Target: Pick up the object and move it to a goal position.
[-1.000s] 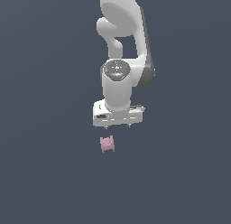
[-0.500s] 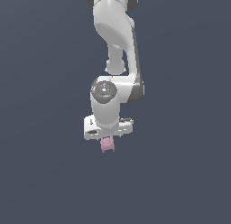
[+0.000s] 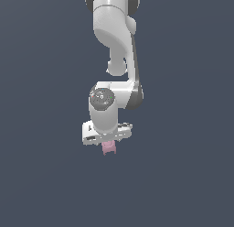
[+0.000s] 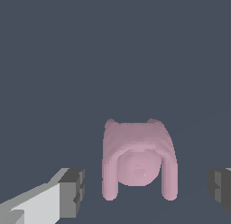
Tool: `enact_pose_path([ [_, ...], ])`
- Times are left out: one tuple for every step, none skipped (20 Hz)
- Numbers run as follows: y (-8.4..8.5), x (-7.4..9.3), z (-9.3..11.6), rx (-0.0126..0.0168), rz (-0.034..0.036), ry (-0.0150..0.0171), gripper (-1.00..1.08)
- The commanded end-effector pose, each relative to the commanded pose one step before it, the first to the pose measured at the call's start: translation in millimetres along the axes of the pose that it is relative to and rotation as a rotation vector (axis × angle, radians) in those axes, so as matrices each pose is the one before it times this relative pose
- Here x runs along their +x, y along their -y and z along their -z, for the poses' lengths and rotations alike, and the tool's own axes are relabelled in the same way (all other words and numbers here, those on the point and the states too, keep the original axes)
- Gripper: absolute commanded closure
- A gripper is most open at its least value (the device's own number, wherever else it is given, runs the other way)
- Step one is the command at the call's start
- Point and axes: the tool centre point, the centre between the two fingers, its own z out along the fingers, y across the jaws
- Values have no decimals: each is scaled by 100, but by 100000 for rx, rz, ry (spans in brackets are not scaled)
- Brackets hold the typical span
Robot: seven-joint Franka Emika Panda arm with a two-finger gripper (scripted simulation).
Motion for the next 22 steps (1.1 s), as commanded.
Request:
enact_pose_path([
  [8, 0, -306, 6, 34, 9, -92],
  [20, 3, -274, -8, 46, -13, -92],
  [-15, -6, -364, 0, 0, 0, -92],
  [-18, -9, -443, 0, 0, 0, -92],
  [11, -6, -511, -8, 46, -13, -92],
  [9, -10, -585, -7, 46, -13, -92],
  [-24, -20, -631, 0, 0, 0, -92],
  [24, -7, -537, -10, 66, -18, -92],
  [-18, -11, -462, 0, 0, 0, -92],
  [15, 4, -363, -8, 46, -13, -92],
  [-15, 6, -285, 0, 0, 0, -92],
  [-13, 17, -196, 0, 0, 0, -92],
  [-12, 28, -107, 0, 0, 0, -92],
  [-11, 40, -19, 0, 0, 0, -92],
  [-8, 41, 49, 0, 0, 0, -92],
  [-2, 14, 26, 0, 0, 0, -92],
  [0, 0, 0, 0, 0, 0, 108],
  [0, 0, 0, 0, 0, 0, 108],
  [0, 0, 0, 0, 0, 0, 108],
  [0, 0, 0, 0, 0, 0, 108],
  [0, 0, 0, 0, 0, 0, 108],
  [0, 0, 0, 0, 0, 0, 108],
])
